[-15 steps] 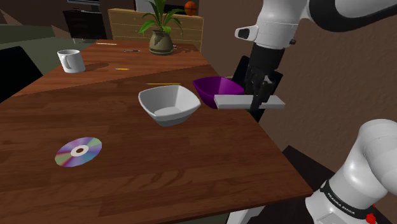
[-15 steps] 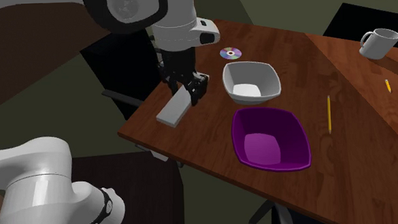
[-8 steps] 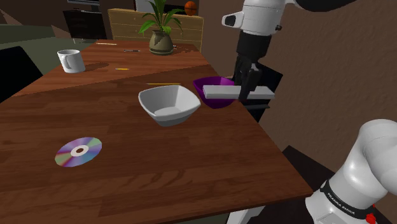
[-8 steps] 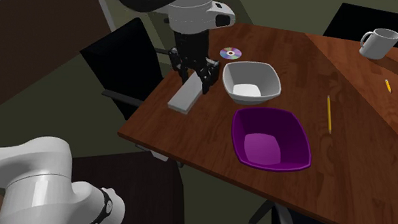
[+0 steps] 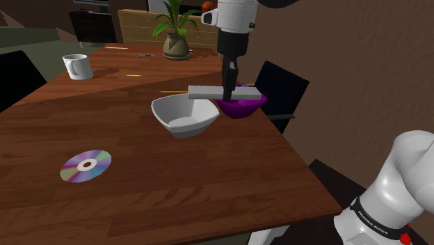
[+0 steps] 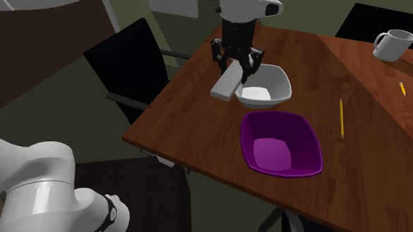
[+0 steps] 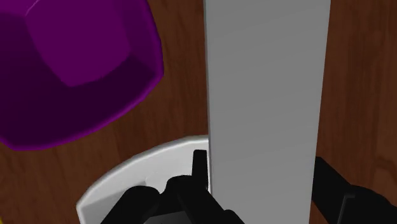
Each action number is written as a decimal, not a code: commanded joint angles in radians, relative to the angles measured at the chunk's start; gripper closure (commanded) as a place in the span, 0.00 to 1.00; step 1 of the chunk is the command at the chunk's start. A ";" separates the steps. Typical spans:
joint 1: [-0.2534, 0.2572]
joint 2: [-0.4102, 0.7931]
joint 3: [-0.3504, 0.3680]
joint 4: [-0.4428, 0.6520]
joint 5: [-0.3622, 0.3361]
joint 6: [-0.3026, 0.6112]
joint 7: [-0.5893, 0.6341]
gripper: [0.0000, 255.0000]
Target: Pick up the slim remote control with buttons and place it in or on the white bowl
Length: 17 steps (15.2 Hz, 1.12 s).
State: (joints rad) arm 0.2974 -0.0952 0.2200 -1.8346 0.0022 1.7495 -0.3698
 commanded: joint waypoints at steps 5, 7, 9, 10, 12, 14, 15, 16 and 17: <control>0.018 0.265 0.017 0.320 -0.061 -0.062 0.040 1.00; 0.032 0.364 0.019 0.454 -0.084 -0.100 0.050 1.00; 0.049 0.461 0.018 0.594 -0.105 -0.145 0.056 1.00; 0.048 0.457 0.017 0.574 -0.104 -0.129 0.056 1.00; 0.046 0.450 0.016 0.537 -0.103 -0.099 0.056 1.00; 0.043 0.445 0.016 0.502 -0.102 -0.069 0.057 1.00; 0.042 0.443 0.016 0.486 -0.101 -0.054 0.057 1.00; 0.041 0.441 0.015 0.469 -0.101 -0.040 0.058 1.00; 0.040 0.440 0.015 0.454 -0.101 -0.026 0.058 1.00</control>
State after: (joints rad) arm 0.3398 0.3456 0.2359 -1.3650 -0.0989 1.7074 -0.3105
